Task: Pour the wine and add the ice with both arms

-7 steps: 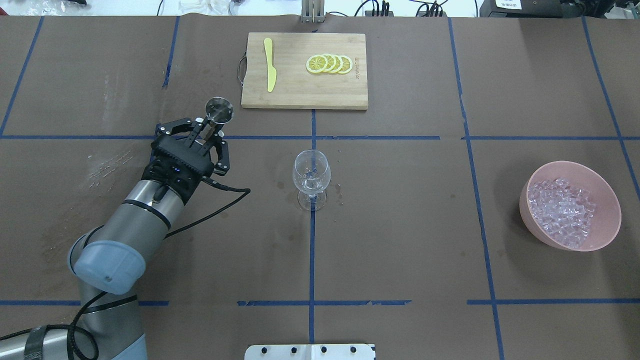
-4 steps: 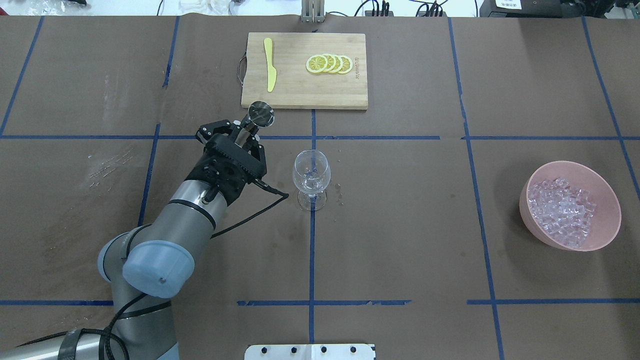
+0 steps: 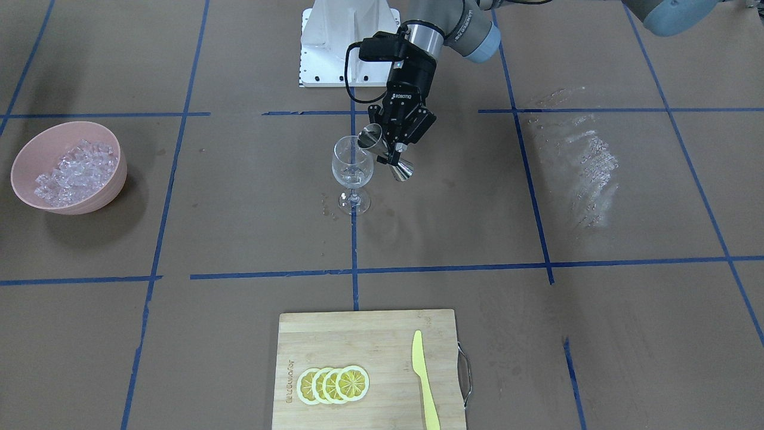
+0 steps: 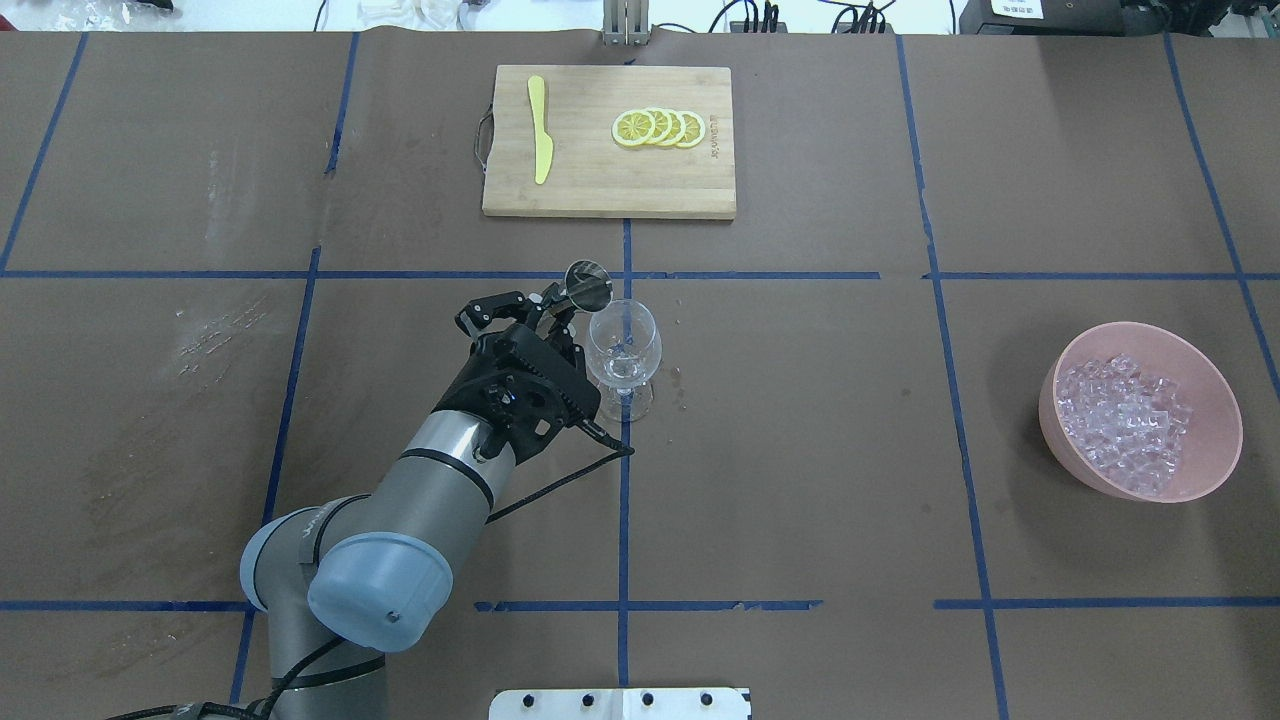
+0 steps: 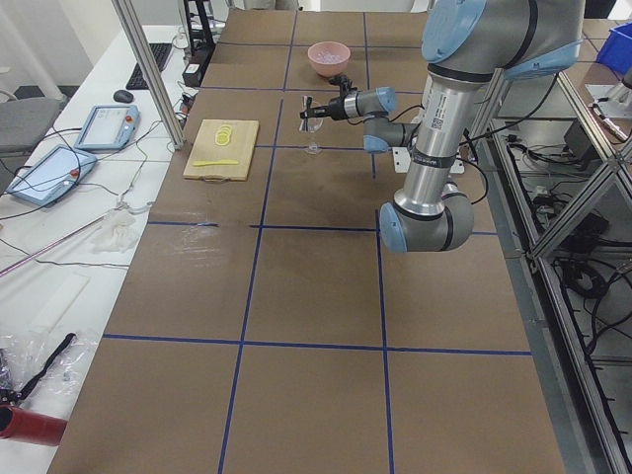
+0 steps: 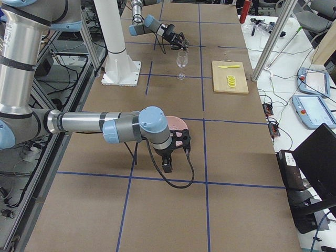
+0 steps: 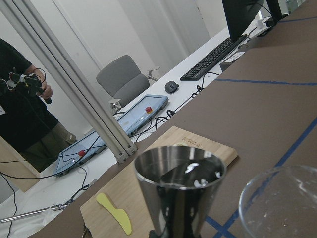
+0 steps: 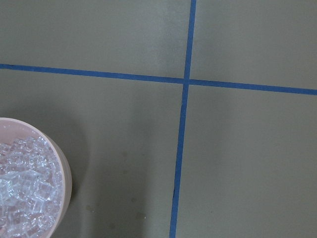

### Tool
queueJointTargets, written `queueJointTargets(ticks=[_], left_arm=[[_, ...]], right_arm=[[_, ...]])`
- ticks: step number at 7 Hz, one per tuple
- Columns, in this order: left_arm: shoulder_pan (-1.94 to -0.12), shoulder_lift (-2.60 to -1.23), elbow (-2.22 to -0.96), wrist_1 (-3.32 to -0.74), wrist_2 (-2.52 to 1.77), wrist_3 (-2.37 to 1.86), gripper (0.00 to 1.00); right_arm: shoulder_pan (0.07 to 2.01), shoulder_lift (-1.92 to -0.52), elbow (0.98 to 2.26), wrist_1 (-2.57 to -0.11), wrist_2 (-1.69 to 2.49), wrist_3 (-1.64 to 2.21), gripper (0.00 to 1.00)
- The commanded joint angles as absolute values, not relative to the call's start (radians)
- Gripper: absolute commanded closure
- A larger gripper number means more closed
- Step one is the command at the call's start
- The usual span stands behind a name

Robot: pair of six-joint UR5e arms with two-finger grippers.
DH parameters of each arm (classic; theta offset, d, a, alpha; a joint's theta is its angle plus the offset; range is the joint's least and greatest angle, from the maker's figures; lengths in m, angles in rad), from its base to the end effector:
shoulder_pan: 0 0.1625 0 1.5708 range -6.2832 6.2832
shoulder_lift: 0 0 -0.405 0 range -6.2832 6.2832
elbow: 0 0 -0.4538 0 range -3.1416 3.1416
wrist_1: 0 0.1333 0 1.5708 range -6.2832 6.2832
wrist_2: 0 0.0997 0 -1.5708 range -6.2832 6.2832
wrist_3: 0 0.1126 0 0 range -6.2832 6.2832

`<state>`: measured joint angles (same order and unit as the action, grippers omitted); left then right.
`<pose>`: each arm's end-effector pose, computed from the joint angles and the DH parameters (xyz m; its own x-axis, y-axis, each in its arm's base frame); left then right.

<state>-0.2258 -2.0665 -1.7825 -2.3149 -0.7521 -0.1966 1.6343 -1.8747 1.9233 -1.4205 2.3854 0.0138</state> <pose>0.5617 -0.3502 0.1340 0.8657 0.4886 -0.1087 0.0542 0.1245 0.9907 0.0795 -0.4409 0.5829 0.6930 -0.0864 0.7158 -0.0718 0.9796 0.1877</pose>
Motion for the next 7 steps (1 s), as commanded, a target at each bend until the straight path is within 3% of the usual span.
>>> queueJointTargets(ticks=[1,7], left_arm=[[-0.224,-2.072,-1.787,-2.304,-0.750,-0.080,1.00],[-0.222,-2.075,-1.792,-2.306,-0.638,0.219,1.00]], right_arm=[[1.635,-1.881,1.922,-1.420,2.384,0.014,0.00],[1.637,-1.882,1.917,-1.420,2.385,0.014,0.00]])
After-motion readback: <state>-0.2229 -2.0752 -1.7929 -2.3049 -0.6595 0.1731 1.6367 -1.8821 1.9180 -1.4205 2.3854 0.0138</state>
